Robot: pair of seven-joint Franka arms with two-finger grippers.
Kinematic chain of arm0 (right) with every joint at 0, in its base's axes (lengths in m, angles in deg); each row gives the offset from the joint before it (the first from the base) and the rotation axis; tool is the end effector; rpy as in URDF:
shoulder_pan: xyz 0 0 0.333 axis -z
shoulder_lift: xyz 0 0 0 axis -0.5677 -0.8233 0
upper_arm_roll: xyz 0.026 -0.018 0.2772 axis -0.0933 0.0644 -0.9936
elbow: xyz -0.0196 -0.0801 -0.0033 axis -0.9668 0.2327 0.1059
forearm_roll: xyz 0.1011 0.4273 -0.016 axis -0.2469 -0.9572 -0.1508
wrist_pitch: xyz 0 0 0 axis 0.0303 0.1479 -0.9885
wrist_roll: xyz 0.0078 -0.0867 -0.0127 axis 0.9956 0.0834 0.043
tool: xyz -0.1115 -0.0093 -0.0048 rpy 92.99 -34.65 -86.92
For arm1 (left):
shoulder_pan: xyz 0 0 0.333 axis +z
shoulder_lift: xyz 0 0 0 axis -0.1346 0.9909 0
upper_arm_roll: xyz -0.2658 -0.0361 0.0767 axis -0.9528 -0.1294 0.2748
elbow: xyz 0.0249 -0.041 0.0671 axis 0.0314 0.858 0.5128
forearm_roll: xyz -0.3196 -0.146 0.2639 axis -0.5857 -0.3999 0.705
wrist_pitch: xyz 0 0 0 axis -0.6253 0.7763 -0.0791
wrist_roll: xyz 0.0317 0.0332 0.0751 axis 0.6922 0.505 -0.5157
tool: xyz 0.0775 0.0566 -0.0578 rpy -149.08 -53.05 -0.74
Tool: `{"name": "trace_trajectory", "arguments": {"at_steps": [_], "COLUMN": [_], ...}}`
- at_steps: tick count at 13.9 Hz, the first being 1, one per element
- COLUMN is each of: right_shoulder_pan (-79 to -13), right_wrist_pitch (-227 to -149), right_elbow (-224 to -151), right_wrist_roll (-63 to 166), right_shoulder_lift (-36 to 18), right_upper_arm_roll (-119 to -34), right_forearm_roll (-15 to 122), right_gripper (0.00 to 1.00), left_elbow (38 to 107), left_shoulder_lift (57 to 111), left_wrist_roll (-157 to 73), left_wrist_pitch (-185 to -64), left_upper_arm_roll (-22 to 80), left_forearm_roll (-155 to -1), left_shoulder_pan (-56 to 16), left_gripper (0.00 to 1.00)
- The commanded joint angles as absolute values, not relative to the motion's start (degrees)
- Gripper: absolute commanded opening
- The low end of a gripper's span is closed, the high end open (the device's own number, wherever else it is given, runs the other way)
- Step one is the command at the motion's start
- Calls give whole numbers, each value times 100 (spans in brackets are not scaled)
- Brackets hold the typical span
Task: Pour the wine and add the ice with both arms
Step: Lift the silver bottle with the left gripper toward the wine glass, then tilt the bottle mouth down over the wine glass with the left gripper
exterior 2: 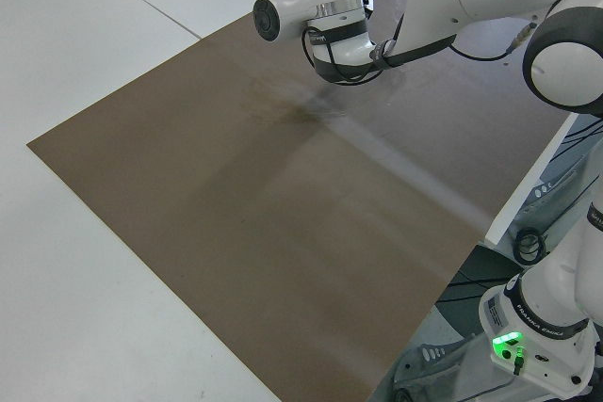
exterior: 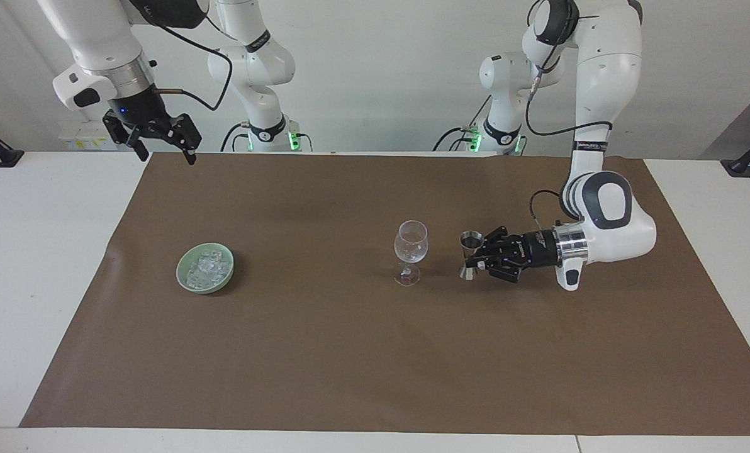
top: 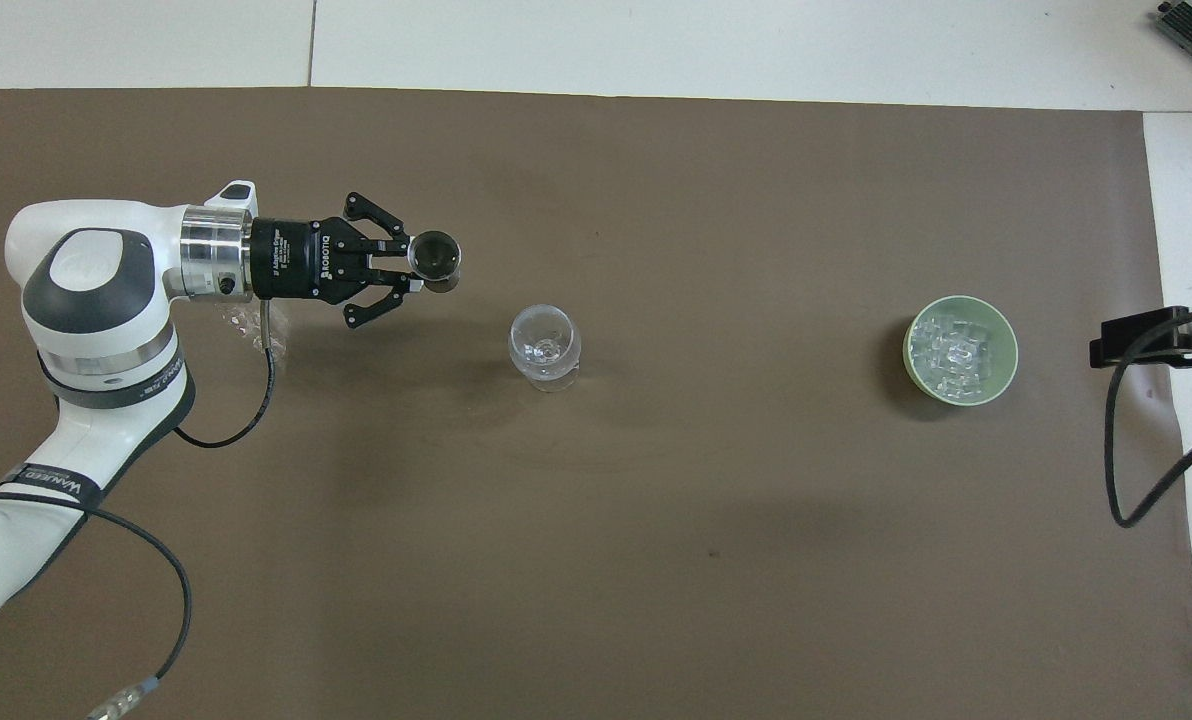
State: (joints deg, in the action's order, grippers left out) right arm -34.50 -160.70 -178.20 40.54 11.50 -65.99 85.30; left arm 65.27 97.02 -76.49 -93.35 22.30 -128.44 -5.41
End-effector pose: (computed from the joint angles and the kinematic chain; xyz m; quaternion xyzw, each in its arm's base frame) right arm 0.5768 -0.0351 0.5924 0.9988 -0.0492 0.0043 0.0066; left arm 0.6572 -0.1598 0.3050 0.6109 0.5253 -0.3875 0.4480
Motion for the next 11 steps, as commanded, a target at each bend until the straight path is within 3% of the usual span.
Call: {"name": "trace_trajectory", "arguments": {"at_steps": [1,11], "right_shoulder_pan": [-3406,-3406], "right_wrist_pitch": [-16007,-15849], "right_elbow": [-17889,-17889], "right_wrist_roll": [4161,4143], "right_shoulder_lift": [1249,1257], "right_upper_arm_roll": [-6608,-6573], "right_forearm_roll": [8455,8455], "right_gripper": [100,100], "left_elbow": [6656,6709], "left_shoulder_lift": [9181,8873], "left_wrist_roll": [-8310,-8286], "left_wrist_pitch": [-10221,-10374], "left_upper_arm_roll": [2300,2291], "left_forearm_roll": [-12734,-11872], "left_shoulder_pan": [-878,-1072], "left_gripper": [0,0]}}
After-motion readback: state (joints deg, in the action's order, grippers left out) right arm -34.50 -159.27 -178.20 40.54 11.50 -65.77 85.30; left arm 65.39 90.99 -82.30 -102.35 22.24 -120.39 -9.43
